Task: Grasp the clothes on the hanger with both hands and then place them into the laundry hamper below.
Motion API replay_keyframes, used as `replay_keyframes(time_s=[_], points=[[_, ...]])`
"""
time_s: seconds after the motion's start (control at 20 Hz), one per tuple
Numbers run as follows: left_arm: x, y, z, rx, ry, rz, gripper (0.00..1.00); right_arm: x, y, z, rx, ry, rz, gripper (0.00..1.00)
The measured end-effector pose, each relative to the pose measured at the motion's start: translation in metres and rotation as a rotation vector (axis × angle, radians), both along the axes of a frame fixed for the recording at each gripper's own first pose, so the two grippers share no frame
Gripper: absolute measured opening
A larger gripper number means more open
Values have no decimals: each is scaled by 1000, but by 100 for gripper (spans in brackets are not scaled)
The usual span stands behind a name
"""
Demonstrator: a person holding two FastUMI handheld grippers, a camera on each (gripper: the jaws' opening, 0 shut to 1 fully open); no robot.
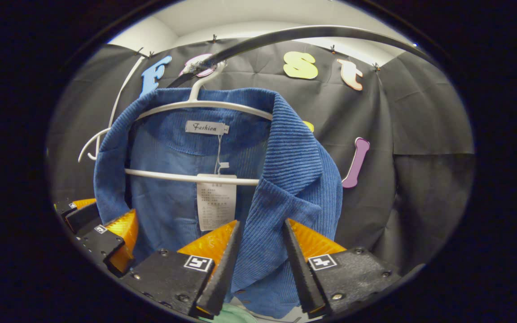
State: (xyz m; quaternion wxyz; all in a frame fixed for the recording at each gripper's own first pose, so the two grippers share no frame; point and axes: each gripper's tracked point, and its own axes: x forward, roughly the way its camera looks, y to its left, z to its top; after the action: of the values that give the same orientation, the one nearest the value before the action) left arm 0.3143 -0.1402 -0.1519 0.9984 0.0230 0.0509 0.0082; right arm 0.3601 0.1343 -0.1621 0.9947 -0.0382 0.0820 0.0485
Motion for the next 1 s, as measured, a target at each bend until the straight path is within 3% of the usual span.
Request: replay_keyframes(time_s=[0.15, 0.2, 0.3, 0.4, 0.45, 0.55, 0.6, 0.8, 0.85, 1.0], points=[[4, 10, 1, 21, -15, 25, 65, 7, -1, -1, 20, 30, -29, 52], [4, 13, 0, 12, -12, 37, 57, 8, 1, -3, 31, 41, -32, 40], [8, 17, -1, -14, -4, 40, 44, 13, 2, -1, 41, 52, -47, 34], [11, 8, -3, -16, 7, -18, 43, 15, -5, 0, 40, 45, -63, 15], [16, 17, -2, 7, -11, 9, 43, 15, -8, 2, 46, 44, -59, 11], [14, 18, -4, 7, -1, 10, 6, 15, -18, 1, 71, 40, -64, 4], [13, 14, -8, -2, 13, -5, 17, 16, -23, 1, 67, 34, -66, 4], [12, 16, -7, 2, 12, -15, 3, 9, -31, 10, 40, -15, -56, 4], [14, 17, -6, 2, 11, -16, 7, 7, -31, 13, 19, -24, -55, 4], [13, 22, -2, 2, 4, -10, 3, 3, -35, 22, -19, -75, -55, 4]])
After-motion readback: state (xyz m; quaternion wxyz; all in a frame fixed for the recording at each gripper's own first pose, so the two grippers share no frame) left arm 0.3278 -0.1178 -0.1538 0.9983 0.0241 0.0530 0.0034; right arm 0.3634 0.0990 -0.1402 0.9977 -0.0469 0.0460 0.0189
